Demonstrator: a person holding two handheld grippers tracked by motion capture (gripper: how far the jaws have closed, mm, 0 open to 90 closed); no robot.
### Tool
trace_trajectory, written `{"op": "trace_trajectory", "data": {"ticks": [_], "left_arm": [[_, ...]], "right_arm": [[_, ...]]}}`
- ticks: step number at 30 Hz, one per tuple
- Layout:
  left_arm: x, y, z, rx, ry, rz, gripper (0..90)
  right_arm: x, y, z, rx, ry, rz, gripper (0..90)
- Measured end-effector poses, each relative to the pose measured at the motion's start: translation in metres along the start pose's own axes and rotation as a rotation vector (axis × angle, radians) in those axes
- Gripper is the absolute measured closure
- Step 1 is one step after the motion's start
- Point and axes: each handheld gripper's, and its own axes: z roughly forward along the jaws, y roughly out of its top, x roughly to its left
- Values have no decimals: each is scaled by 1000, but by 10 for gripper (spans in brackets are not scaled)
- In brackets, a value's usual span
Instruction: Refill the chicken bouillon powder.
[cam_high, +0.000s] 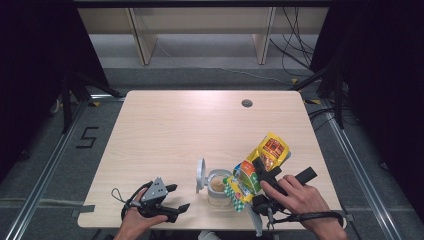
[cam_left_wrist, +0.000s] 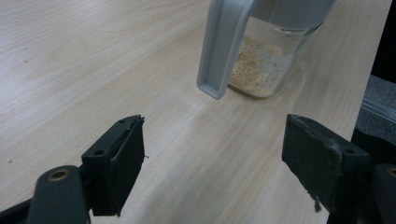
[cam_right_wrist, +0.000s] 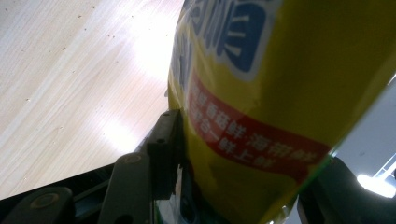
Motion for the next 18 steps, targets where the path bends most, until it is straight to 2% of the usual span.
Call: {"op": "trace_trajectory", "data": {"ticks": [1, 4, 10, 12, 16, 17, 18], "left_arm": [[-2, 0, 1, -17, -11, -19, 206], [-2, 0, 1, -23, -11, -25, 206], [0, 0, 0, -4, -1, -7, 206], [-2, 0, 1, -23, -10, -27, 206], [-1, 0, 0, -11, -4, -15, 206], [-1, 0, 0, -11, -4, -15, 206], [-2, 0, 1, -14, -6, -19, 206]], "right_arm": [[0, 0, 0, 0, 1, -1, 541], [0, 0, 0, 0, -1, 0, 541], [0, 0, 0, -3, 1, 2, 541], [0, 0, 0, -3, 1, 2, 542], [0, -1, 0, -3, 1, 2, 542], [1, 0, 0, 3, 16, 30, 542], [1, 0, 0, 4, 16, 30, 542]]}}
